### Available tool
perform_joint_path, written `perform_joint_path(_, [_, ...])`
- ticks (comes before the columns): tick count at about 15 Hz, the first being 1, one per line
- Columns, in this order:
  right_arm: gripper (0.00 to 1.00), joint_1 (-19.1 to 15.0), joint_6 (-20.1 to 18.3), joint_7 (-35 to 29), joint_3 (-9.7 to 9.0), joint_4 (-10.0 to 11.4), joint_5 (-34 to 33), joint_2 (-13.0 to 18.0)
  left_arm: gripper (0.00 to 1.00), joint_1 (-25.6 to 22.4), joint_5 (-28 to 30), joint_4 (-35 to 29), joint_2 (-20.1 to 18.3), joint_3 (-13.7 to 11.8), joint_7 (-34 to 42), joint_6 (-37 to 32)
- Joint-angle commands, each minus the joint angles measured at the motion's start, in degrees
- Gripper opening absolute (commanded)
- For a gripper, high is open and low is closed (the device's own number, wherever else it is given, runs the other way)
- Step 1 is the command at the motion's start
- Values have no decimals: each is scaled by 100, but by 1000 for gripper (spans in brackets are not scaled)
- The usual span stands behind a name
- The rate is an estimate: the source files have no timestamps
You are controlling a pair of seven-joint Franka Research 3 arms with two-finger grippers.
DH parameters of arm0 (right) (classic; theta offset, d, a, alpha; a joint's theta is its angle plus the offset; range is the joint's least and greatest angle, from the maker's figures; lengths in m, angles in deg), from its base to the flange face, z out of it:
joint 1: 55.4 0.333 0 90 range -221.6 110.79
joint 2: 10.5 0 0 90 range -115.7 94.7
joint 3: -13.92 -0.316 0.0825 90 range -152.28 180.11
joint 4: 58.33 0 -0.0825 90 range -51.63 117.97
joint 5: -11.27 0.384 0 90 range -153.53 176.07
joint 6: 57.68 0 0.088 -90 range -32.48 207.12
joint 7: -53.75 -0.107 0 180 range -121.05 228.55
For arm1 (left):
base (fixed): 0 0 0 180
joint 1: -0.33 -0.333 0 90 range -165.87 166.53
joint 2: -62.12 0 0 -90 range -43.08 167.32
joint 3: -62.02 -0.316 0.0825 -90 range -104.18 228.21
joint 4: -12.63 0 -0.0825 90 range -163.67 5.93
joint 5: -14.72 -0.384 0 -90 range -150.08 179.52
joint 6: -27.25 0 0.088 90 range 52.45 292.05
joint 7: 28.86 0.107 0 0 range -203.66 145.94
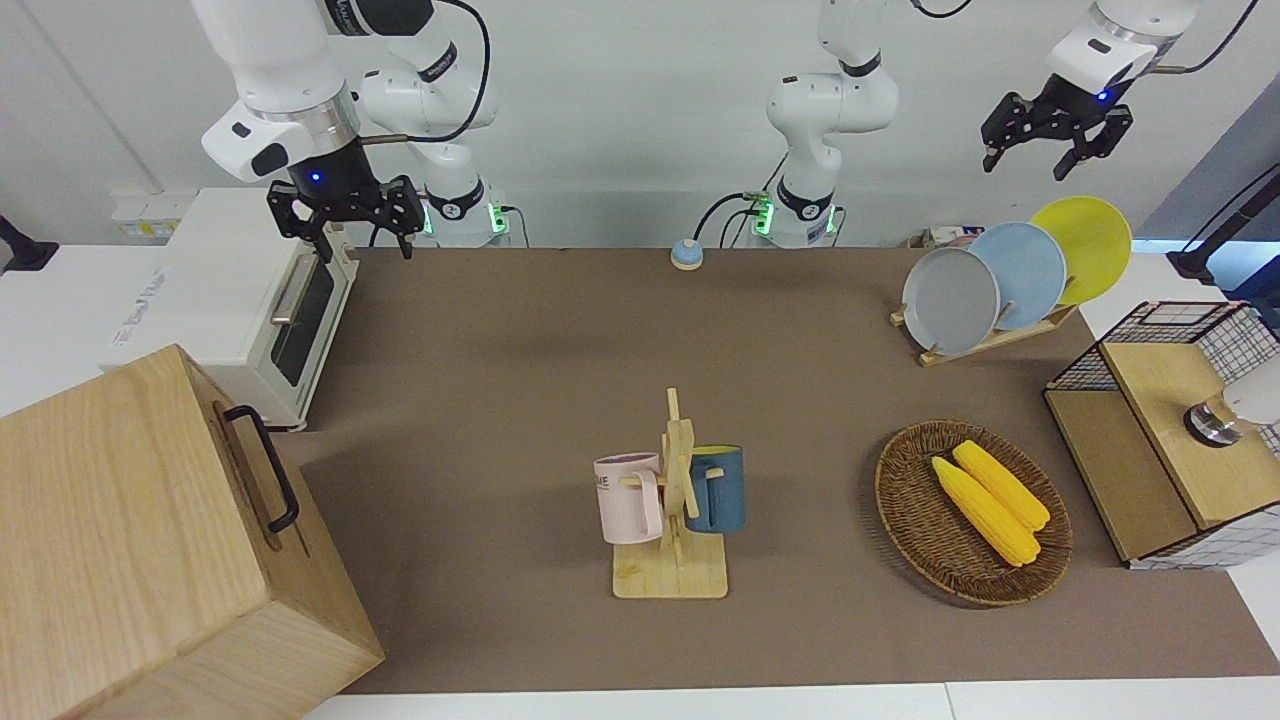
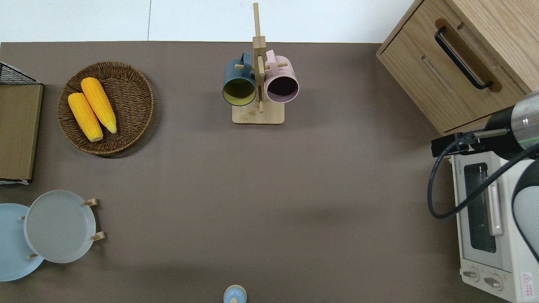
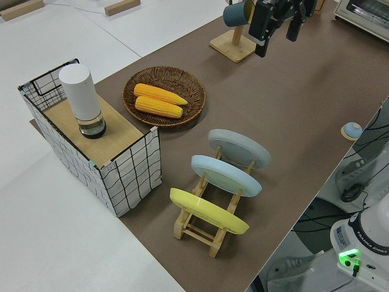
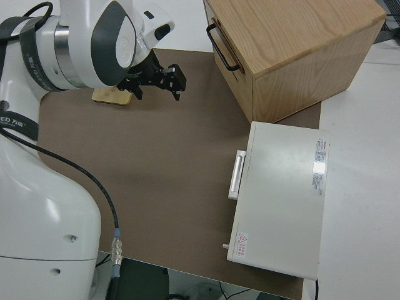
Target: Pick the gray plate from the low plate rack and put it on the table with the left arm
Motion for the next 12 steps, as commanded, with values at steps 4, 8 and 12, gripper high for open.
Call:
perform_joint_path(4, [983, -127, -92, -75, -116, -114, -17, -54, 995, -170, -113, -703, -74, 20, 9, 697])
perform_joint_path(8, [983, -127, -92, -75, -116, -114, -17, -54, 998, -223, -298, -1247, -179, 20, 9, 1206])
perform_joint_path(12, [983, -127, -92, -75, -116, -114, -17, -54, 998, -337, -315, -2047, -487, 20, 18, 1900])
